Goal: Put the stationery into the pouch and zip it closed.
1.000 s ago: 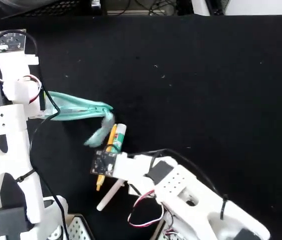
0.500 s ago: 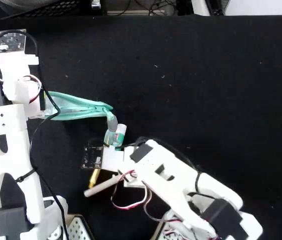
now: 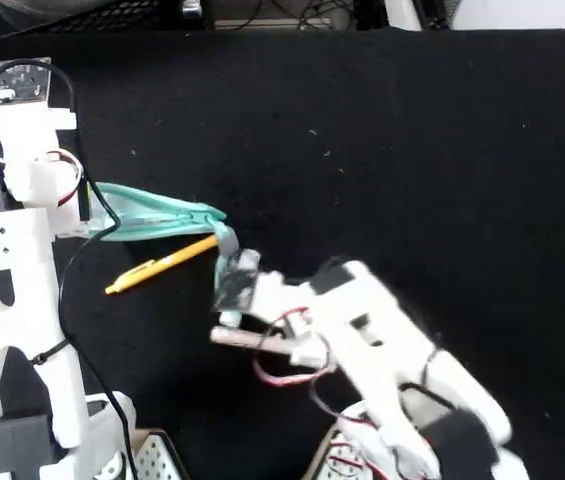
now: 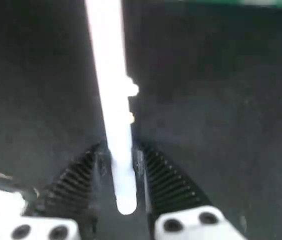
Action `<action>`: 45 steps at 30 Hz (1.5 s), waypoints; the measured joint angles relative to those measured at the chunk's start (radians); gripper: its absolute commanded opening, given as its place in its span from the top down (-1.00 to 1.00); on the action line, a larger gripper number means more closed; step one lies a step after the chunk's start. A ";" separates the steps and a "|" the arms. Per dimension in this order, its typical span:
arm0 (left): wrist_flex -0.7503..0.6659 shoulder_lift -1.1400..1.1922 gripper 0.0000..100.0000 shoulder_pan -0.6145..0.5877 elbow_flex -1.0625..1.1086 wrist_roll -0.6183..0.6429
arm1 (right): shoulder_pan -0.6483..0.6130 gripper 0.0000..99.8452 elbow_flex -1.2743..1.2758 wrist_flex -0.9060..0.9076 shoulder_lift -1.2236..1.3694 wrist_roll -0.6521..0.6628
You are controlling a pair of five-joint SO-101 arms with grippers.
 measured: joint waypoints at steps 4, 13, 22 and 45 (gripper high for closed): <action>0.000 0.000 0.94 0.000 0.000 0.000 | 0.201 0.97 0.002 0.029 -0.183 0.043; 0.000 0.000 0.94 0.000 0.000 0.000 | 0.359 0.97 0.063 -0.055 -0.321 -0.041; 0.000 0.000 0.94 0.000 0.000 0.000 | 0.477 0.71 -0.066 -0.126 -0.006 -0.302; 0.000 0.000 0.94 0.000 0.000 0.000 | 0.299 0.67 -0.658 -0.058 0.540 -0.370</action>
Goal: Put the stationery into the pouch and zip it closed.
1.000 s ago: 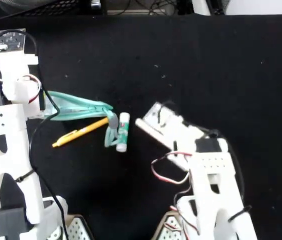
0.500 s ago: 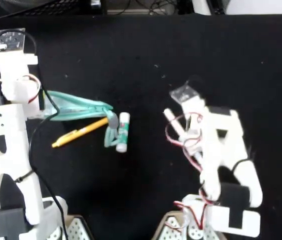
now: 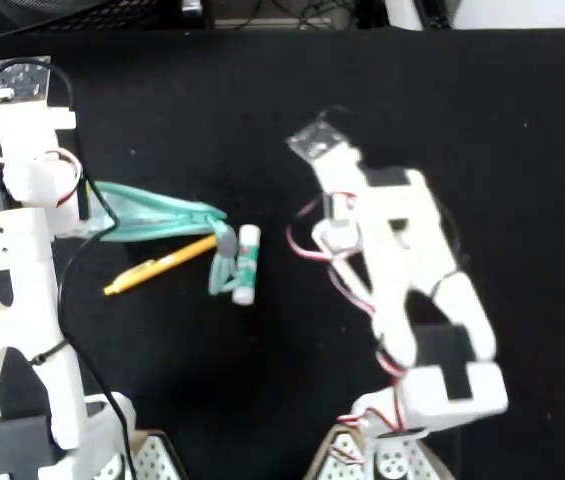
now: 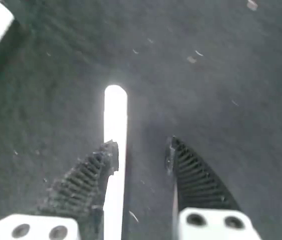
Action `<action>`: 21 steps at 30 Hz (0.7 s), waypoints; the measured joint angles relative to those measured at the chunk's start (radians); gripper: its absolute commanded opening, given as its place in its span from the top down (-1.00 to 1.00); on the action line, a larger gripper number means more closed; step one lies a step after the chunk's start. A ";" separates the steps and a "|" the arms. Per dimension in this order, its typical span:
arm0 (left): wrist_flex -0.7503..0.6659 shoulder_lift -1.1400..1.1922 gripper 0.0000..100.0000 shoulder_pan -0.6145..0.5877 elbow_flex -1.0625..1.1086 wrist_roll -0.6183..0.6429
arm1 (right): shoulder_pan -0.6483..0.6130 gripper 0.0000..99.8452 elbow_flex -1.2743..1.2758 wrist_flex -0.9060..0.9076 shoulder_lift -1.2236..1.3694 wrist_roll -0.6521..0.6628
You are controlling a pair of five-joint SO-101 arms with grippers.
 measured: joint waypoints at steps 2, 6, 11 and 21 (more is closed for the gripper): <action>0.000 0.000 0.94 0.000 0.000 0.000 | 0.000 0.67 -0.037 0.000 0.063 0.000; 0.000 0.000 0.94 0.000 0.000 0.000 | 0.000 0.67 -0.112 -0.003 0.157 -0.002; 0.000 0.000 0.94 0.000 0.000 0.000 | -0.002 0.67 -0.149 0.003 0.215 -0.002; 0.000 0.000 0.94 0.000 0.000 0.000 | -0.009 0.67 -0.164 0.072 0.083 -0.052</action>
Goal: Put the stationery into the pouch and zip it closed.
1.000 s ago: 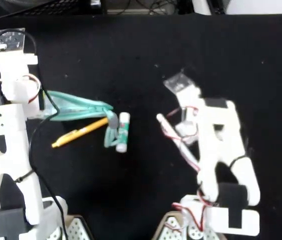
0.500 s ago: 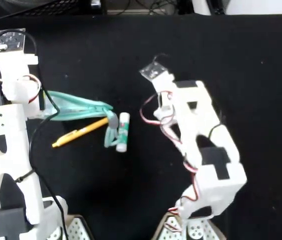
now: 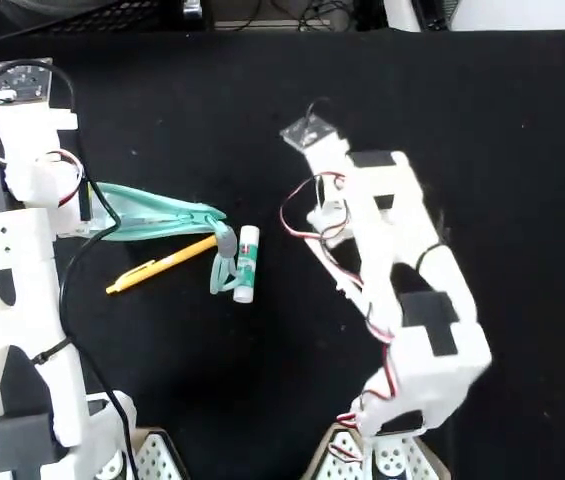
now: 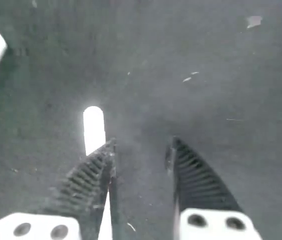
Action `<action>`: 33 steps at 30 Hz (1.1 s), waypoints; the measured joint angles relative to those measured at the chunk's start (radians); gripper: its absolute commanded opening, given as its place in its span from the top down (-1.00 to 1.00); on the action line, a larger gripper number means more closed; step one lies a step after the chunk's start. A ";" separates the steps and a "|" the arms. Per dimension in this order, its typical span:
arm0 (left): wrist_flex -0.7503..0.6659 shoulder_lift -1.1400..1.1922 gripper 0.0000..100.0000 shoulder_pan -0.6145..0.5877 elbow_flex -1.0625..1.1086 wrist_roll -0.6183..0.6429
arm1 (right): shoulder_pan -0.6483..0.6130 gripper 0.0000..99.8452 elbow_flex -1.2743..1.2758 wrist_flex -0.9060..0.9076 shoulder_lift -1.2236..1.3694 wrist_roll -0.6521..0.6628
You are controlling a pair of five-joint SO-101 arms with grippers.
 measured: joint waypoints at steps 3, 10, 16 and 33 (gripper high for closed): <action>0.000 0.000 0.94 0.000 0.000 0.000 | -0.061 0.66 0.064 -0.003 -0.084 -0.006; 0.000 0.000 0.94 0.000 0.000 0.000 | -0.118 0.67 0.170 -0.129 -0.086 -0.012; 0.000 0.000 0.94 0.000 0.000 0.000 | -0.118 0.68 0.157 -0.140 0.061 0.041; 0.000 0.000 0.94 0.000 0.000 0.000 | -0.046 0.98 0.147 -0.078 -0.305 0.054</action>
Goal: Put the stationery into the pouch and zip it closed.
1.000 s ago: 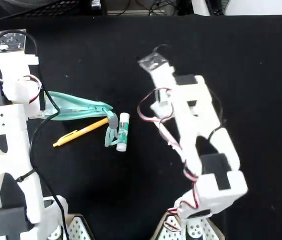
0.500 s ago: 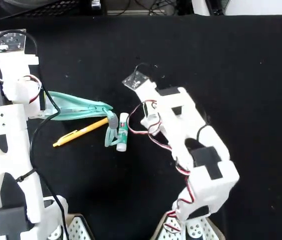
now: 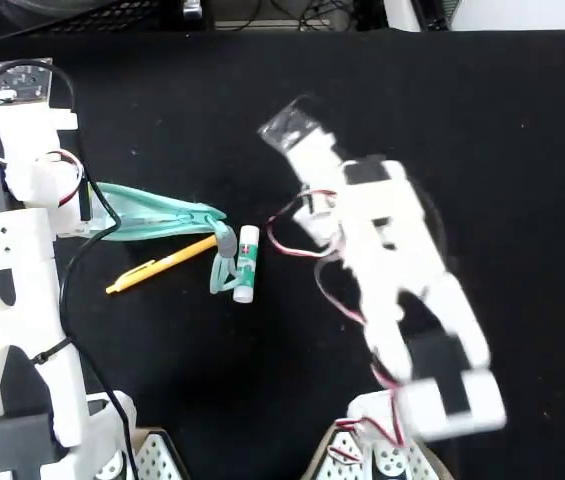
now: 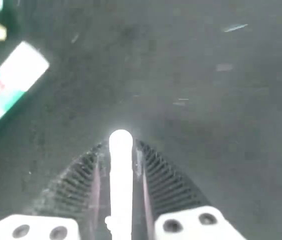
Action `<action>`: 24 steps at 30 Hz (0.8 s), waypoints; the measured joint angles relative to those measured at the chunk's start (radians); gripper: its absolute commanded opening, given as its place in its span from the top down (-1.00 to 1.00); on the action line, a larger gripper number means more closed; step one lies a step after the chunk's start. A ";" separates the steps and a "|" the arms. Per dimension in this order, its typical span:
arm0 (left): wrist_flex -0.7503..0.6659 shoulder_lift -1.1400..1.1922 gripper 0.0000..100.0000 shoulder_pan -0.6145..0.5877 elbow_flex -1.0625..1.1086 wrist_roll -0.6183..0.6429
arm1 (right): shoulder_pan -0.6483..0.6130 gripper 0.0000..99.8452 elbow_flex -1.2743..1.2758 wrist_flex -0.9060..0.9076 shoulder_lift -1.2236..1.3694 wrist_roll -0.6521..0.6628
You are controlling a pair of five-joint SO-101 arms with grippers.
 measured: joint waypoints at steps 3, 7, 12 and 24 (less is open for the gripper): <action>0.000 0.000 0.94 0.000 0.000 0.000 | 0.006 0.97 0.046 0.000 -0.218 0.000; 0.000 0.000 0.94 0.000 0.000 0.000 | -0.005 0.97 0.061 -0.011 -0.522 -0.075; 0.000 0.000 0.94 0.000 0.000 0.000 | -0.146 0.97 0.068 -0.094 -0.853 -0.249; 0.000 0.000 0.94 0.000 0.000 0.000 | -0.623 0.97 0.066 -0.368 -1.100 -0.331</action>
